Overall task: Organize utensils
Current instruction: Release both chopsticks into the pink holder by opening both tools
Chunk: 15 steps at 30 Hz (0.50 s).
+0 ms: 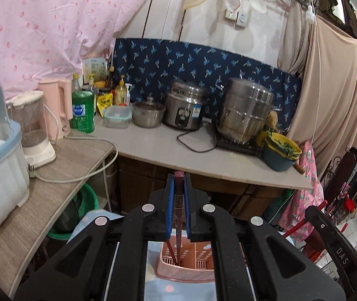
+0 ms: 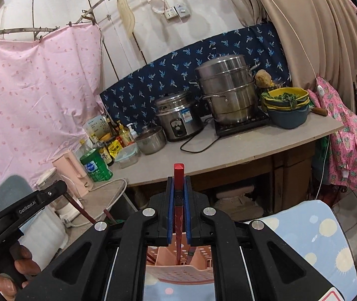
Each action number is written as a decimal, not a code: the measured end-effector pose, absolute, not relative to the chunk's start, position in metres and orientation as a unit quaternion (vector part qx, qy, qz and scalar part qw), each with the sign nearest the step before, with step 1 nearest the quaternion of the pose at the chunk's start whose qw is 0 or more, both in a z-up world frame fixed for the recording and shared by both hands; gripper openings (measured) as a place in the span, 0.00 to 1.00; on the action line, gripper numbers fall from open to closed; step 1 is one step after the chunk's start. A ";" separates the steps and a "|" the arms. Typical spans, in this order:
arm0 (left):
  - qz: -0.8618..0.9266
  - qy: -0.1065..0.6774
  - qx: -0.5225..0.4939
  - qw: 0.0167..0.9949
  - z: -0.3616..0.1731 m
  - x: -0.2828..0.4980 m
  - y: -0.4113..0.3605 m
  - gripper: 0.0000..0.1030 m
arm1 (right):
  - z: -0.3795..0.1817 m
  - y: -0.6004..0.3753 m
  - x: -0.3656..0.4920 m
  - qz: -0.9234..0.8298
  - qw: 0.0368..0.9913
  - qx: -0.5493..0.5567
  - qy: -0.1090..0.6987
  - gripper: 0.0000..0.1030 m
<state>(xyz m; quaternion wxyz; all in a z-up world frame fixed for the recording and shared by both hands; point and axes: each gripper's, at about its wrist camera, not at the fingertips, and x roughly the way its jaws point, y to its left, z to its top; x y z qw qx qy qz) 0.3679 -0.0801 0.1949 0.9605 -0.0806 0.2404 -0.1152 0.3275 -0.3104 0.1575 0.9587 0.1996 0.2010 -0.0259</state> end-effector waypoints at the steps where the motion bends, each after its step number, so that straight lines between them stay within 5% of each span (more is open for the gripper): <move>1: -0.114 0.245 -0.081 0.959 0.191 0.369 -0.080 0.07 | 0.153 -0.310 0.329 -0.026 0.958 0.199 0.206 0.07; 8: -0.110 0.268 -0.075 0.954 0.167 0.374 -0.081 0.09 | 0.140 -0.311 0.329 -0.032 0.955 0.199 0.217 0.13; 15: -0.103 0.270 -0.075 0.954 0.166 0.366 -0.076 0.28 | 0.149 -0.308 0.314 -0.028 0.958 0.197 0.206 0.19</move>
